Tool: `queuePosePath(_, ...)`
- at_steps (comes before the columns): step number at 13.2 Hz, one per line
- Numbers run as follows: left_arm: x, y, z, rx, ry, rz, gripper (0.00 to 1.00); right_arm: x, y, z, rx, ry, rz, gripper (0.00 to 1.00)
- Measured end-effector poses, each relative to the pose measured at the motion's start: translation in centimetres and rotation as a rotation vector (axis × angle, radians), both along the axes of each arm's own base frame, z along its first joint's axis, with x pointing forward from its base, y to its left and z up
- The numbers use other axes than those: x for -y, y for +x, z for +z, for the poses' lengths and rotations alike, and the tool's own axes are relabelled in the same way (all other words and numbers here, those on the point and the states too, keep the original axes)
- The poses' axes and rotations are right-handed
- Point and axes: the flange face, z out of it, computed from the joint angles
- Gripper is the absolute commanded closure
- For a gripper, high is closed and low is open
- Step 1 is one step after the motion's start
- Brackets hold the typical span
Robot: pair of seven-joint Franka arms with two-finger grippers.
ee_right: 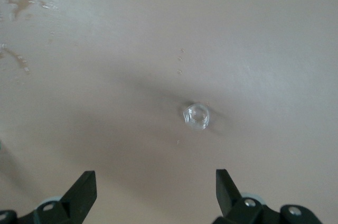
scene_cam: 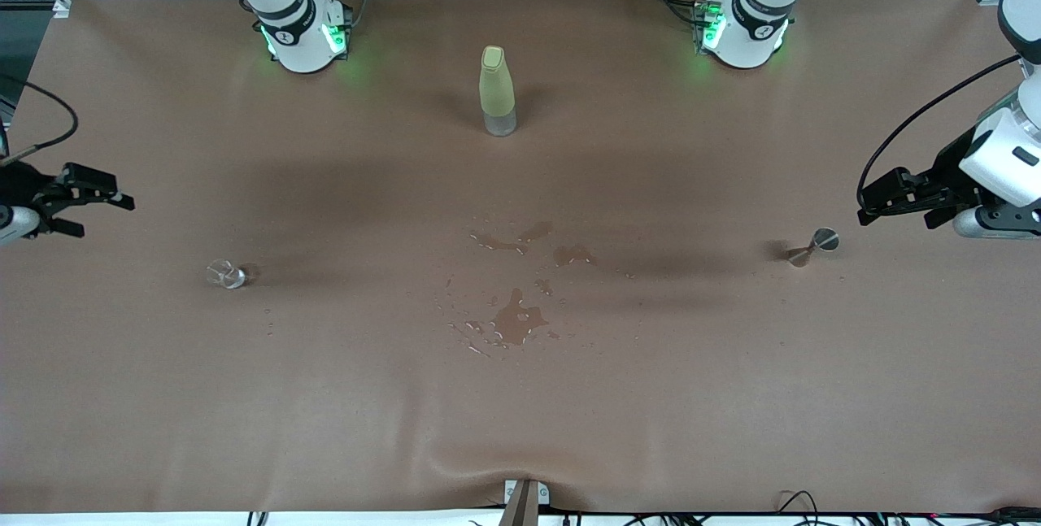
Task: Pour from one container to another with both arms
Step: 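Lower the right gripper to the beaker while the left gripper reaches the jigger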
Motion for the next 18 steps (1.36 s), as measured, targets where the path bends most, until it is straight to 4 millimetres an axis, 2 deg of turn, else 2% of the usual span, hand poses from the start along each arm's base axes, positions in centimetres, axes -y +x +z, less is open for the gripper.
queuePosePath(3,-0.2,0.0,0.2,0.006,0.002,-0.016,0.0,4.8,-1.4,-7.4,0.103,0.166,0.117,0.0)
queuePosePath(6,-0.9,0.1,0.3,0.02,0.017,-0.13,0.0,7.7,-2.3,-12.0,0.202,0.31,0.19,0.0)
queuePosePath(8,-1.2,0.1,0.4,0.033,0.011,-0.247,0.0,9.3,-3.2,-13.9,0.237,0.379,0.215,0.0)
queuePosePath(10,-1.4,0.1,0.4,0.06,-0.045,-0.383,0.0,9.7,-3.7,-14.5,0.259,0.424,0.261,0.0)
queuePosePath(12,-3.1,0.0,-0.1,0.078,-0.15,-0.489,0.0,9.7,-3.9,-14.9,0.341,0.491,0.319,0.0)
queuePosePath(14,-5.8,0.1,-1.8,0.089,-0.258,-0.588,0.0,10.5,-4.0,-17.3,0.455,0.549,0.357,0.0)
queuePosePath(16,-8.6,0.6,-5.1,0.107,-0.335,-0.704,0.0,11.7,-4.4,-21.3,0.534,0.59,0.398,0.0)
queuePosePath(18,-11.5,1.3,-9.0,0.131,-0.371,-0.823,0.0,11.6,-4.6,-24.8,0.598,0.654,0.467,0.0)
